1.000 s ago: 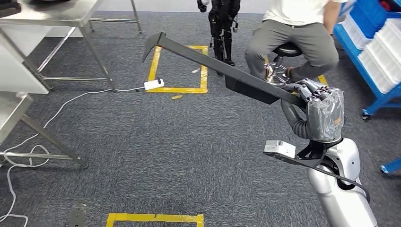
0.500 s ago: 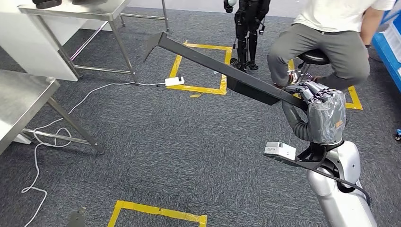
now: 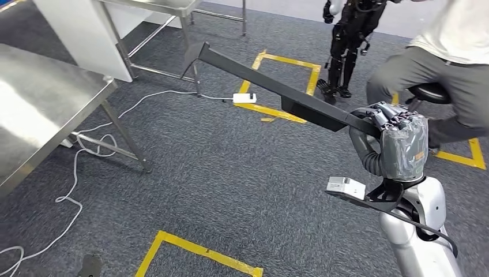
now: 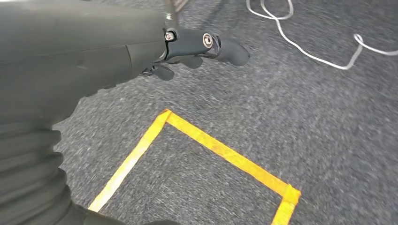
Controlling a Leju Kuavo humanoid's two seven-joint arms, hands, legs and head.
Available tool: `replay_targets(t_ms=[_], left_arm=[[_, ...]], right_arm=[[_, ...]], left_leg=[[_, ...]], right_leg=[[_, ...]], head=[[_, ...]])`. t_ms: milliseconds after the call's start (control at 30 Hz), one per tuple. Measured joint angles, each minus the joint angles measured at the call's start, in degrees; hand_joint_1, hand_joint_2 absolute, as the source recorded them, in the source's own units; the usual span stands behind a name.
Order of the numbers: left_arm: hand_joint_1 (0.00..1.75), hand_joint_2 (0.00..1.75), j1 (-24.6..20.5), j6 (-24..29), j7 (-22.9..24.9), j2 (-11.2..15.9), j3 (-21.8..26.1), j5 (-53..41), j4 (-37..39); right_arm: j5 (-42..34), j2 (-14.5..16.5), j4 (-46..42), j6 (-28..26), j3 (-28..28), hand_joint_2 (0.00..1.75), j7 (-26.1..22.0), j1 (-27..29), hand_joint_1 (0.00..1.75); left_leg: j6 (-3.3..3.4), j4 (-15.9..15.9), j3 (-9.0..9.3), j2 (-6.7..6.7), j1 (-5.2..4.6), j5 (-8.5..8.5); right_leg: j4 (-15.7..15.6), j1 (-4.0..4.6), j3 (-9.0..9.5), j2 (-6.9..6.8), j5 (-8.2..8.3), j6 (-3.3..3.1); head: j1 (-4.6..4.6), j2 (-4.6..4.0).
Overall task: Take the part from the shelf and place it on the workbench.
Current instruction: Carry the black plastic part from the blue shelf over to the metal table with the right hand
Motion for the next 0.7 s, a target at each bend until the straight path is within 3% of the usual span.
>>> replay_targets(t_ms=[67, 133, 200, 267, 333, 400, 433, 467, 500, 533, 600, 633, 700], left_arm=[[0.00, 1.75, 0.02, -0.01, -0.07, 0.07, 0.01, 0.08, 0.01], [0.00, 1.75, 0.12, -0.01, -0.14, 0.28, 0.05, 0.10, 0.00], [0.00, 1.75, 0.39, 0.00, -0.16, 0.45, 0.10, 0.10, 0.00], [0.00, 1.75, 0.59, 0.01, -0.18, 0.49, 0.12, 0.10, 0.01], [0.00, 1.75, 0.52, 0.02, -0.19, 0.54, 0.13, 0.10, 0.01], [0.00, 1.75, 0.50, 0.03, -0.11, 0.54, 0.13, 0.10, 0.02], [0.00, 1.75, 0.58, 0.03, -0.05, 0.53, 0.14, 0.10, 0.02], [0.00, 1.75, 0.65, 0.03, 0.01, 0.54, 0.16, 0.10, 0.03], [0.00, 1.75, 0.70, 0.04, 0.03, 0.58, 0.18, 0.10, 0.03], [0.00, 1.75, 0.71, 0.04, 0.05, 0.65, 0.21, 0.10, 0.02], [0.00, 1.75, 0.55, 0.07, 0.03, 0.86, 0.23, 0.10, -0.01], [0.00, 1.75, 0.47, 0.09, 0.01, 0.95, 0.24, 0.10, -0.02], [0.00, 1.75, 0.39, 0.11, -0.05, 1.07, 0.28, 0.14, -0.04]], right_arm=[[0.02, 0.04, 0.04, 0.23, 0.04, 1.75, 0.00, -0.27, 1.75], [0.02, 0.11, 0.13, 0.34, 0.15, 1.75, -0.01, -0.54, 1.75], [0.07, 0.22, 0.18, 0.39, 0.32, 1.75, -0.02, -0.80, 1.75], [0.11, 0.37, 0.17, 0.39, 0.44, 1.75, -0.02, -1.14, 1.75], [0.04, 0.45, 0.17, 0.39, 0.47, 1.75, -0.01, -1.35, 1.75], [-0.06, 0.49, 0.21, 0.43, 0.55, 1.75, -0.01, -1.34, 1.75], [-0.10, 0.50, 0.26, 0.46, 0.62, 1.75, -0.02, -1.33, 1.75], [-0.16, 0.51, 0.31, 0.48, 0.70, 1.75, -0.04, -1.33, 1.75], [-0.22, 0.52, 0.34, 0.49, 0.77, 1.75, -0.07, -1.34, 1.75], [-0.27, 0.52, 0.37, 0.50, 0.81, 1.75, -0.13, -1.38, 1.75], [-0.35, 0.53, 0.39, 0.50, 0.83, 1.75, -0.27, -1.46, 1.75], [-0.39, 0.52, 0.42, 0.50, 0.85, 1.75, -0.34, -1.50, 1.75], [-0.48, 0.53, 0.51, 0.49, 0.93, 1.75, -0.48, -1.54, 1.75]], left_leg=[[-0.76, 0.32, -0.04, -1.58, 0.16, -0.21], [-1.61, 0.58, -0.51, -2.74, 0.16, -0.25], [-2.18, 0.60, -0.95, -3.47, 0.35, -0.08], [-2.59, 2.06, -1.66, -1.28, 0.39, -1.00], [-2.89, 7.89, -4.34, 2.41, 0.31, -4.24], [-2.96, 15.72, -8.27, 3.72, 0.35, -7.63], [-2.84, 17.78, -9.35, 3.80, 0.33, -8.07], [-2.59, 17.64, -9.31, 3.84, 0.26, -7.46], [-2.20, 15.31, -8.06, 4.02, 0.10, -5.96], [-1.57, 11.14, -5.74, 4.89, -0.28, -4.01], [-0.27, 3.99, -1.80, 7.56, -1.26, -1.78], [0.23, 2.11, -0.85, 8.51, -1.68, -1.44], [0.70, 1.31, -0.80, 7.96, -1.98, -1.41]], right_leg=[[-8.41, -0.71, 3.73, 1.67, 3.58, 1.18], [-12.04, -0.80, 5.37, 2.67, 4.94, 0.85], [-12.02, -0.56, 5.38, 1.80, 5.11, -0.11], [-12.09, -0.50, 5.51, 0.79, 5.19, -0.93], [-12.16, -0.14, 5.64, -0.35, 5.11, -1.78], [-12.15, 0.38, 5.61, -1.63, 4.96, -2.26], [-12.15, 0.61, 5.61, -2.29, 4.89, -2.36], [-12.15, 0.82, 5.66, -2.94, 4.82, -2.47], [-12.15, 1.01, 5.76, -3.58, 4.74, -2.57], [-12.16, 1.17, 5.92, -4.23, 4.65, -2.68], [-12.20, 1.50, 6.18, -5.42, 4.46, -2.71], [-12.25, 1.58, 6.24, -6.04, 4.38, -2.63], [-12.55, 1.64, 6.43, -7.30, 4.34, -2.33]], head=[[0.10, 0.00], [0.09, 0.01], [-0.02, 0.01], [-0.23, 0.01], [-0.51, 0.00], [-0.62, 0.00], [-0.63, 0.00], [-0.64, 0.00], [-0.63, 0.01], [-0.63, 0.01], [-0.55, 0.01], [-0.55, 0.00], [-0.56, 0.00]])
